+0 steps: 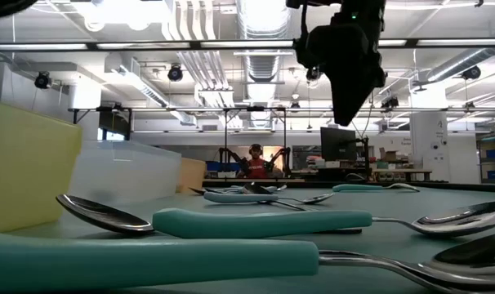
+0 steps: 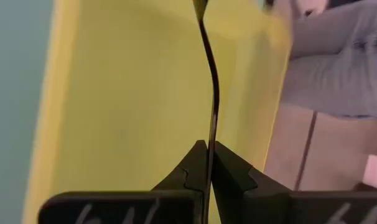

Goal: Sort silverware by color (type)
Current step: Put the black spoon into the yellow bin, then put the blue spoon into the transparent bin

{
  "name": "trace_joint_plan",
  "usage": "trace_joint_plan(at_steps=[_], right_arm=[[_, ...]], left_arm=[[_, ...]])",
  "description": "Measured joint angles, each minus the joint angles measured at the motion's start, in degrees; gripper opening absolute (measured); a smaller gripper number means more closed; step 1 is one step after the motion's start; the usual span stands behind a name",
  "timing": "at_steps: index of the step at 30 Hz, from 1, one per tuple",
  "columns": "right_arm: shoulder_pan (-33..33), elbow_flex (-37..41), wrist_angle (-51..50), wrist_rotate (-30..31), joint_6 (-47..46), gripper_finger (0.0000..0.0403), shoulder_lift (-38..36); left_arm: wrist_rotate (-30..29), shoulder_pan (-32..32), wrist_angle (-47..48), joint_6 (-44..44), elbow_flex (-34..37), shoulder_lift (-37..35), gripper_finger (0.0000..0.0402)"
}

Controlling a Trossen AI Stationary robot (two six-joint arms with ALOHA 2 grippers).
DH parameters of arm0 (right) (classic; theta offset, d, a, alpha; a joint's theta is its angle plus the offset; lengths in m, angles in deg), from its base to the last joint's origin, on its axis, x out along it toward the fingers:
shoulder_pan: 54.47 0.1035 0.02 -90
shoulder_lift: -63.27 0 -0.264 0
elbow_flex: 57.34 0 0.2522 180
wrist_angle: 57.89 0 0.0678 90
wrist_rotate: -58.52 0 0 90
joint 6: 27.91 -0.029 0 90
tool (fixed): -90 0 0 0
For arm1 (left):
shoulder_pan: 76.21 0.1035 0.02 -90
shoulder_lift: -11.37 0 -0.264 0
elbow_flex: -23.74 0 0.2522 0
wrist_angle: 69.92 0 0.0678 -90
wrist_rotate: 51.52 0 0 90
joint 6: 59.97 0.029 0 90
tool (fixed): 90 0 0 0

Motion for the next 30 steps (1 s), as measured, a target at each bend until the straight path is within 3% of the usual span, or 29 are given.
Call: trace_joint_plan(at_steps=[8,18,25,30], right_arm=[[1.29,0.82,0.18,-0.04,-4.67,0.0106,0.0],[1.39,0.84,0.21,0.0,-11.03,0.01,0.0],[1.78,0.92,0.18,0.11,-14.2,0.0104,0.0],[3.63,0.99,-0.8,-0.45,-18.08,0.0102,0.02]], left_arm=[[1.82,-2.3,-1.82,-9.46,-1.66,5.54,0.0018],[1.59,-6.18,-2.96,0.79,-8.43,13.75,0.0086],[-9.45,-8.88,-5.68,6.51,-6.91,13.53,0.0113],[-10.29,-9.29,-4.64,5.07,-5.01,13.51,0.0114]])
